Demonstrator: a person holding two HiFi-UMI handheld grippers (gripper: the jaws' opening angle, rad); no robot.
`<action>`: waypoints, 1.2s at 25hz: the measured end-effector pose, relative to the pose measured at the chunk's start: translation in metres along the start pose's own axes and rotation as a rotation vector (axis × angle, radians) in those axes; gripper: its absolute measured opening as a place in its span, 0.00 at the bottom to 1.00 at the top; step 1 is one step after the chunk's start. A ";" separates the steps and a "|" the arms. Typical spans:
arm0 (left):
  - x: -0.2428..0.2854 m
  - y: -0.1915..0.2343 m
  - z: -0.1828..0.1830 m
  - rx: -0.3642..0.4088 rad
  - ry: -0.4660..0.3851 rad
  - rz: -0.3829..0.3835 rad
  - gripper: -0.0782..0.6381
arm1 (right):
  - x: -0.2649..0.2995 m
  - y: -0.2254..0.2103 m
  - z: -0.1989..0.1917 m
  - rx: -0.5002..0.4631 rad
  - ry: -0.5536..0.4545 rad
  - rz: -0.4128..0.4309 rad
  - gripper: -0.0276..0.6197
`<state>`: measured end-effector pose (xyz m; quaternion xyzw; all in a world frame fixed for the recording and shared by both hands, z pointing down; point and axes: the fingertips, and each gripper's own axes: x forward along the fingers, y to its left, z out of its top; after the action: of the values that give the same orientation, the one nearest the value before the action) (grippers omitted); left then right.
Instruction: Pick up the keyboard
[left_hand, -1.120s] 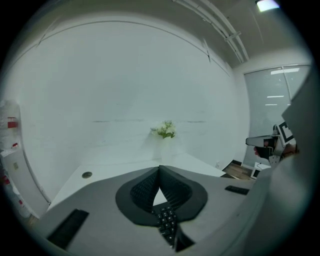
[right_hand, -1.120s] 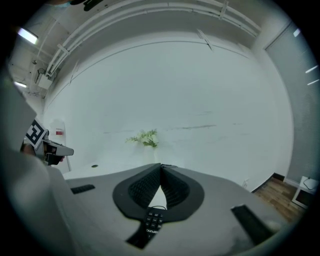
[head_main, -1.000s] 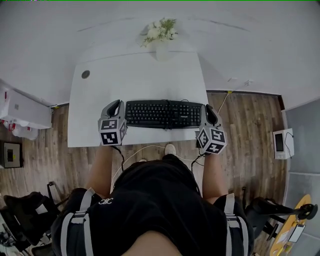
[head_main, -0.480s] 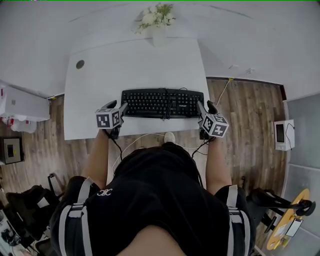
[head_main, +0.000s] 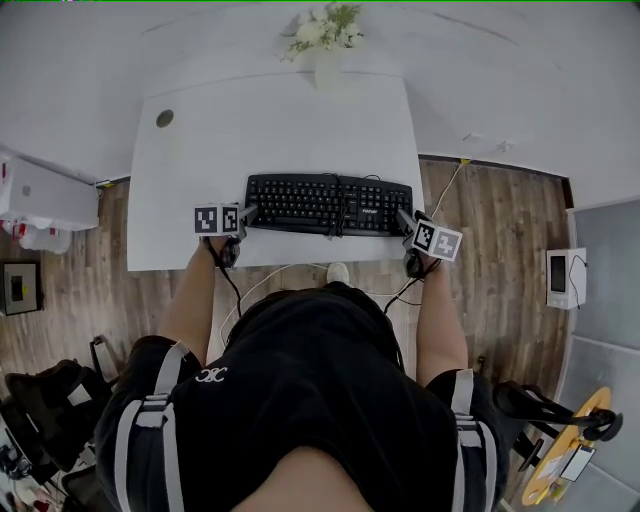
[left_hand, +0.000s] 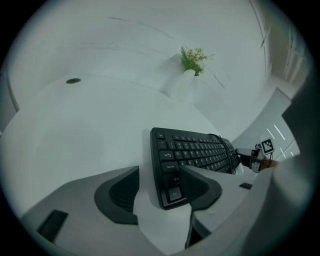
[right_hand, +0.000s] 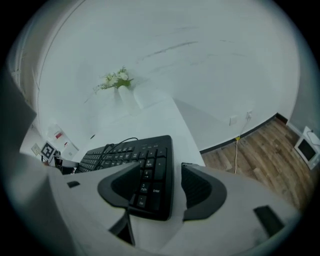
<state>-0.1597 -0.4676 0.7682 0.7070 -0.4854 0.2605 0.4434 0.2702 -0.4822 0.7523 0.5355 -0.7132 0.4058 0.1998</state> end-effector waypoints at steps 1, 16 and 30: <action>0.000 0.001 0.000 -0.005 0.011 -0.012 0.48 | 0.002 0.001 -0.002 0.024 0.013 0.025 0.46; 0.007 -0.002 0.008 -0.019 0.072 -0.071 0.44 | 0.017 0.007 0.003 -0.039 0.112 0.078 0.47; 0.013 -0.010 0.007 -0.046 0.086 -0.032 0.36 | 0.015 0.004 0.001 0.009 0.156 0.124 0.35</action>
<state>-0.1457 -0.4784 0.7711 0.6924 -0.4605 0.2723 0.4842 0.2616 -0.4913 0.7614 0.4578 -0.7254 0.4611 0.2270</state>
